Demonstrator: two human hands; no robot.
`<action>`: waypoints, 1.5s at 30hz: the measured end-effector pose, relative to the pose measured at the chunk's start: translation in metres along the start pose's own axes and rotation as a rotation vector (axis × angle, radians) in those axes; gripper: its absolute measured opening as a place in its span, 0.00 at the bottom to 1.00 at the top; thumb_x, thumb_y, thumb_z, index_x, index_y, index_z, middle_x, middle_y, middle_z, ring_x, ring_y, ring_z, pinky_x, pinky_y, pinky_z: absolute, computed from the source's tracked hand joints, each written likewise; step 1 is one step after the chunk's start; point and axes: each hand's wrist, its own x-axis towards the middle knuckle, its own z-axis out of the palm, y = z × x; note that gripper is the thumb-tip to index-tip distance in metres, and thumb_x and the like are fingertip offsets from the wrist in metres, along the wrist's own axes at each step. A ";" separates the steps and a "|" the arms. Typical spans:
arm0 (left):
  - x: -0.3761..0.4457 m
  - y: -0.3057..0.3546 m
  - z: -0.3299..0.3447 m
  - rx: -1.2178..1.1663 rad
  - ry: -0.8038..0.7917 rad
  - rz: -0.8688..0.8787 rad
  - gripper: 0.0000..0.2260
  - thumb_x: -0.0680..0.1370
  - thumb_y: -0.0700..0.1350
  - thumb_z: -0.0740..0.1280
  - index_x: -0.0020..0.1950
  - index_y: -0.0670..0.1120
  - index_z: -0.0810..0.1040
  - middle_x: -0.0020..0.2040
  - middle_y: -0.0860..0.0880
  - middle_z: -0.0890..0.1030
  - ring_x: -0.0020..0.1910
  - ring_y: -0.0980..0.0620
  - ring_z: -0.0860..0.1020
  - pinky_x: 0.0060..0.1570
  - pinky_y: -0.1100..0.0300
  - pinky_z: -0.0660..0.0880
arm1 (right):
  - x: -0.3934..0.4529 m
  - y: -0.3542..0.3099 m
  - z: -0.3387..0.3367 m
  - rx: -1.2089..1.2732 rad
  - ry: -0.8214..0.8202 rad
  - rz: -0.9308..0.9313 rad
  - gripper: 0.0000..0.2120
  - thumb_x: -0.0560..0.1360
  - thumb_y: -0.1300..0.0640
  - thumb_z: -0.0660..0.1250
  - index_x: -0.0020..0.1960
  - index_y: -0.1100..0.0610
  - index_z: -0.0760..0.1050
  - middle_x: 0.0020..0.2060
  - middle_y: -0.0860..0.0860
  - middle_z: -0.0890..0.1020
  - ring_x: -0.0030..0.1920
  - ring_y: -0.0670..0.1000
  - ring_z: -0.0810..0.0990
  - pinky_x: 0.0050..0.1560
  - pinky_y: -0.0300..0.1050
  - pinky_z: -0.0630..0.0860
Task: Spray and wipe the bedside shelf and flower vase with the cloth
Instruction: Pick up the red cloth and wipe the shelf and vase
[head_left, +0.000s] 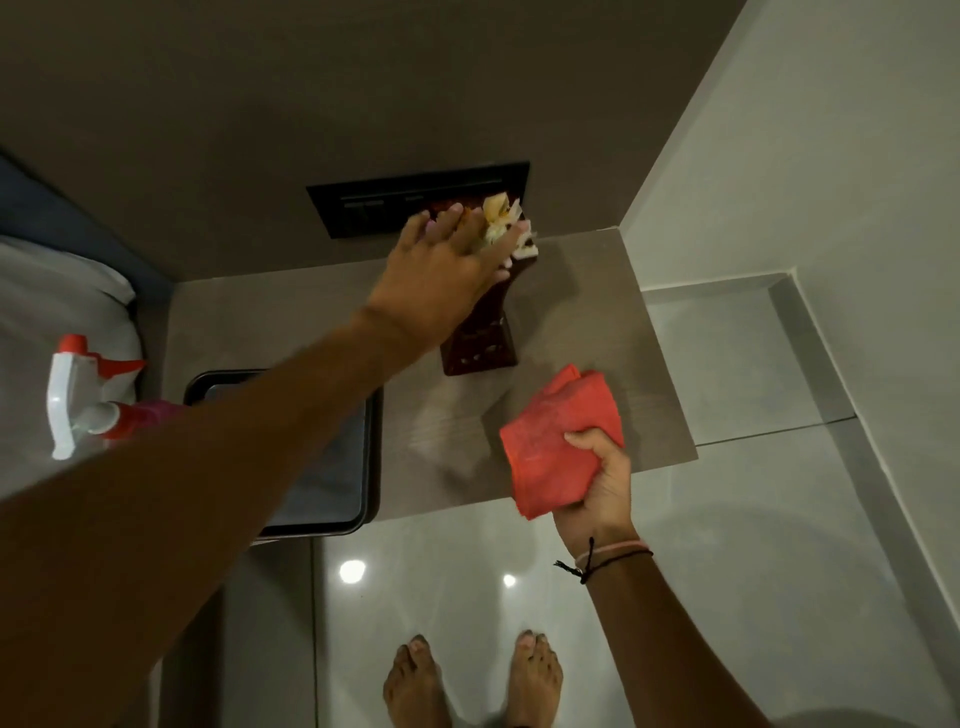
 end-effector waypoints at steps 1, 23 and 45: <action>0.010 -0.006 -0.005 -0.030 -0.019 -0.001 0.24 0.85 0.55 0.50 0.82 0.57 0.50 0.81 0.43 0.60 0.80 0.38 0.58 0.78 0.39 0.56 | 0.000 0.001 0.004 -0.042 0.040 -0.040 0.31 0.62 0.63 0.70 0.65 0.63 0.76 0.55 0.59 0.81 0.56 0.62 0.80 0.53 0.56 0.78; 0.039 -0.029 -0.006 -0.119 0.018 0.007 0.24 0.86 0.53 0.52 0.82 0.53 0.53 0.80 0.43 0.64 0.80 0.40 0.60 0.79 0.41 0.56 | 0.088 0.052 0.087 -1.894 -0.053 -1.173 0.35 0.74 0.59 0.54 0.81 0.53 0.55 0.80 0.64 0.56 0.80 0.63 0.52 0.78 0.64 0.57; 0.028 -0.022 -0.002 -0.121 0.009 -0.001 0.25 0.85 0.55 0.51 0.82 0.53 0.53 0.81 0.42 0.61 0.81 0.40 0.57 0.80 0.41 0.52 | 0.086 0.017 0.122 -0.780 -0.211 -0.702 0.37 0.72 0.77 0.55 0.79 0.58 0.61 0.72 0.54 0.74 0.66 0.36 0.74 0.60 0.22 0.69</action>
